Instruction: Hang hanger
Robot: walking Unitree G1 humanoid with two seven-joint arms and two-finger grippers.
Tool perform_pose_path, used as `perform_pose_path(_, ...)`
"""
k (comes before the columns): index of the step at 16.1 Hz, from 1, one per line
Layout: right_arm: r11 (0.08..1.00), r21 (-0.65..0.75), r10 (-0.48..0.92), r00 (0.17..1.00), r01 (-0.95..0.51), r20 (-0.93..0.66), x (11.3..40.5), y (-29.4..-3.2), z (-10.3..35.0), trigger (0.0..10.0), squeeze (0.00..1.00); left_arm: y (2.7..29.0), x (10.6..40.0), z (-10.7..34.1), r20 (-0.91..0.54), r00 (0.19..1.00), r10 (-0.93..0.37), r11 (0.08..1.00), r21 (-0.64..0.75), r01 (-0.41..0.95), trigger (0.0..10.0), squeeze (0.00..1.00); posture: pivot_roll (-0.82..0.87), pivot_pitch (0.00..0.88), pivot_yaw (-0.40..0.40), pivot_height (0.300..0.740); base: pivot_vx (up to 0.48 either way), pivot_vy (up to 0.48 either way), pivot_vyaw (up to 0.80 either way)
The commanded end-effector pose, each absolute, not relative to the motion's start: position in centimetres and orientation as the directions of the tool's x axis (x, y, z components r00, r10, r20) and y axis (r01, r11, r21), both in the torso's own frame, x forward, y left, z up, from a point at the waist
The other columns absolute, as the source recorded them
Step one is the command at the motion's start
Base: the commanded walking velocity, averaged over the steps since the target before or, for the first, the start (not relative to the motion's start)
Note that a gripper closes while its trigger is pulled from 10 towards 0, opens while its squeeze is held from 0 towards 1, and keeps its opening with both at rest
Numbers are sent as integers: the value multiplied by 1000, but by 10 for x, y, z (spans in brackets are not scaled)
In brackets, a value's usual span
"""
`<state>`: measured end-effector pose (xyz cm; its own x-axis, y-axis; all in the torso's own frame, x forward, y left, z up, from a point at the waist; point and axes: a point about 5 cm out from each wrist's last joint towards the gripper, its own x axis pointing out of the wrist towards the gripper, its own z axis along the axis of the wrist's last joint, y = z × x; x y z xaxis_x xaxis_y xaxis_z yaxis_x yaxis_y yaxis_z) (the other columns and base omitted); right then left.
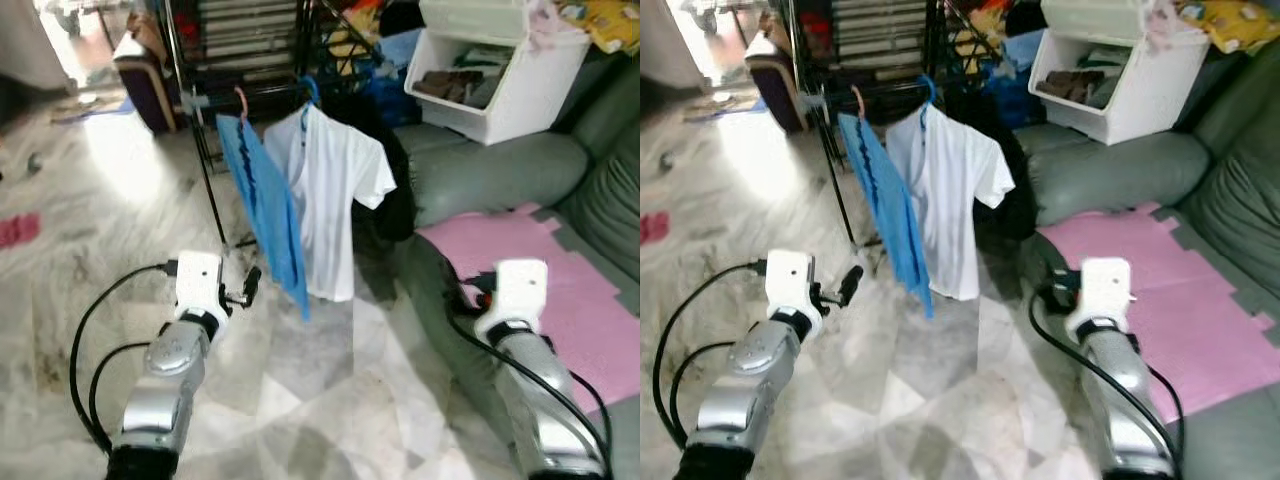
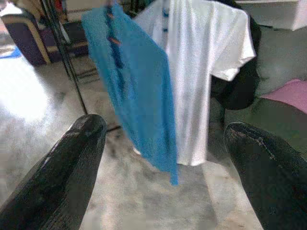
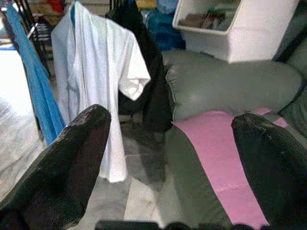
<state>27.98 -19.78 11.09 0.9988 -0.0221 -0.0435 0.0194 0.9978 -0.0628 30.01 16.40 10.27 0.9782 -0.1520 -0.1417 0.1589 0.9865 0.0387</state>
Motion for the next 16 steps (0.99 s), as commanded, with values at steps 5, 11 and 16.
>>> perform_pose_path(5,995,7,-101,995,101,-11,265,-194,114,10000,0,191,304,111,-114,988,-104,987,115,117,10000,0,-28,53,114,740,0,286,0)
perform_pose_path(11,999,-12,-36,999,36,7,265,-178,120,10000,0,186,302,126,-26,990,-135,988,74,137,10000,0,-18,28,90,740,0,0,0)
perform_pose_path(16,1000,-23,-13,1000,13,4,269,-174,119,10000,0,191,295,113,-46,996,-74,994,73,77,10000,0,-27,0,68,740,346,0,712)
